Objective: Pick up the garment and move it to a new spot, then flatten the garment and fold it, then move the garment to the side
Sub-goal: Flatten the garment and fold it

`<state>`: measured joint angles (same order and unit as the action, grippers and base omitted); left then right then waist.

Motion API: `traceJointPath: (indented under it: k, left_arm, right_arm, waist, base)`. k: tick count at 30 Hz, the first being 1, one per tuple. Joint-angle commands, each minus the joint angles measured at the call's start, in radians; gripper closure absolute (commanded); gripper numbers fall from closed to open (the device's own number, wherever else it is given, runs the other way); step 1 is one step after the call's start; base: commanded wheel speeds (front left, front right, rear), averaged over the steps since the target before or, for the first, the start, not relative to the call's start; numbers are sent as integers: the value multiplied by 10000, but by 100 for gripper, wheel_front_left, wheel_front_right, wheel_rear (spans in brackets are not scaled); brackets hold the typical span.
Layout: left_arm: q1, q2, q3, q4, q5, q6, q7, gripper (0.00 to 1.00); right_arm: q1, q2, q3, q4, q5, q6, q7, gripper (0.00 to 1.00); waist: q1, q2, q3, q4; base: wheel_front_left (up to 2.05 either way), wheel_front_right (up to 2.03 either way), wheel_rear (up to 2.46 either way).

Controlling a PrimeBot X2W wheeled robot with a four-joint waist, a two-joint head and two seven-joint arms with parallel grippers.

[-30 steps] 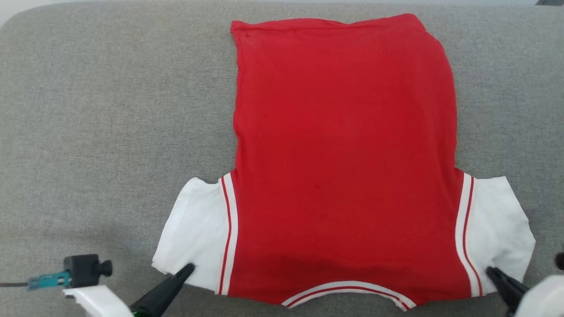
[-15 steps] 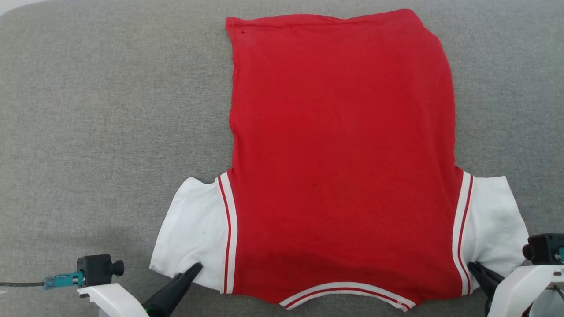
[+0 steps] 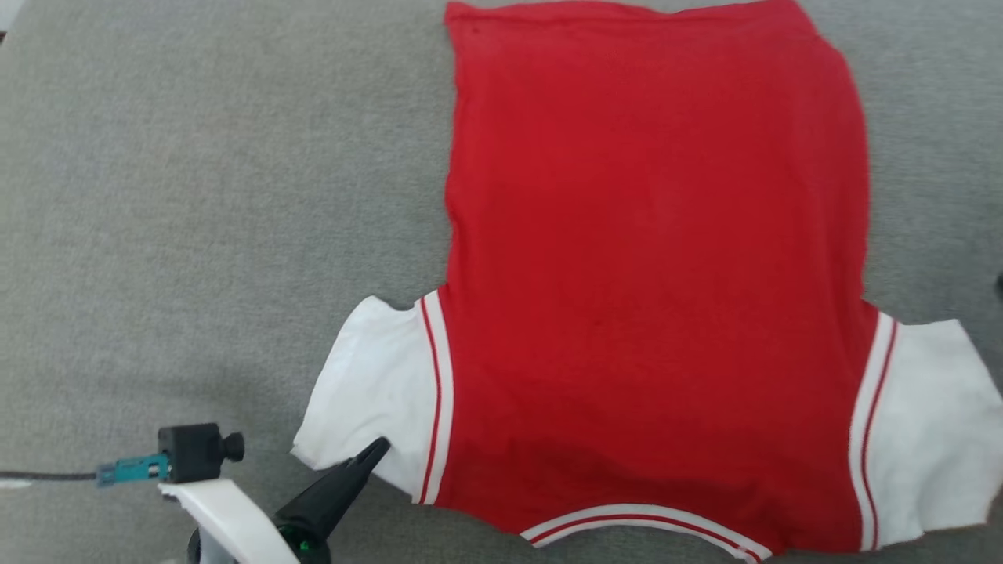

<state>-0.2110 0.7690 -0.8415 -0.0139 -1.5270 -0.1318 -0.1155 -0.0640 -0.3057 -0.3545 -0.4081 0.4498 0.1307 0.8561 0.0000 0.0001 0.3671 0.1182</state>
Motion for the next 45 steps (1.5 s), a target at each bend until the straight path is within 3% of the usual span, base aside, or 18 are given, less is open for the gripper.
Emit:
traceJointPath:
  k: [1, 7, 18, 25, 26, 27, 29, 38, 42, 45]
  left_arm:
    - [-325, -66, -87, -151, 187, 22, -19, 100]
    - [-869, -165, -341, -543, 292, 22, 66, 100]
    - [-1967, -388, -1293, -1055, 567, 22, -109, 100]
    - [-2510, -459, -1942, -1045, 471, 22, -316, 100]
    - [-2601, -463, -2026, -1046, 442, 22, -336, 100]
    - [-2664, -460, -2091, -1031, 413, 22, -367, 100]
    - [-2756, -450, -2226, -994, 350, 22, -459, 100]
    - [-2766, -193, -2536, -677, 21, 22, -954, 100]
    - [-2416, 2, -2548, -448, -112, 22, -1149, 100]
    - [-2097, 132, -2464, -354, -277, 22, -1277, 100]
  right_arm:
    - [-1088, -211, 27, 286, -111, 0, 370, 0]
    - [-3805, -783, 263, 1936, -689, 0, 813, 0]
    - [-7754, -1599, 1903, 5873, -2507, 0, 1318, 0]
    - [-8781, -1288, 2434, 7465, -3024, 0, 1716, 0]
    - [-8783, -1239, 2487, 7631, -3075, 0, 1721, 8]
    - [-8784, -1192, 2508, 7755, -3101, 0, 1706, 53]
    - [-8811, -1157, 2459, 8005, -3142, 0, 1680, 100]
    - [-8086, -1226, 2285, 7926, -2554, -1, 998, 100]
    - [-6778, -1600, 2560, 7102, -1623, -1, 1426, 100]
    - [-4932, -2036, 2582, 5577, -507, -1, 2230, 100]
  waist:
    - [0, -1, 289, 296]
    - [0, -1, 845, 885]
    - [0, -1, 1822, 2070]
    - [0, -1, 2071, 2349]
    - [0, -1, 2072, 2351]
    - [0, -1, 2066, 2343]
    - [0, -1, 2009, 2299]
    - [0, -1, 1052, 1644]
    - [0, -1, 423, 1252]
    - [0, -1, -26, 923]
  base:
    - [0, 0, 0]
    - [0, 0, 0]
    - [0, 0, 0]
    - [0, 0, 0]
    - [0, 0, 0]
    - [0, 0, 0]
    - [0, 0, 0]
    - [0, 0, 0]
    - [0, 0, 0]
    - [0, 0, 0]
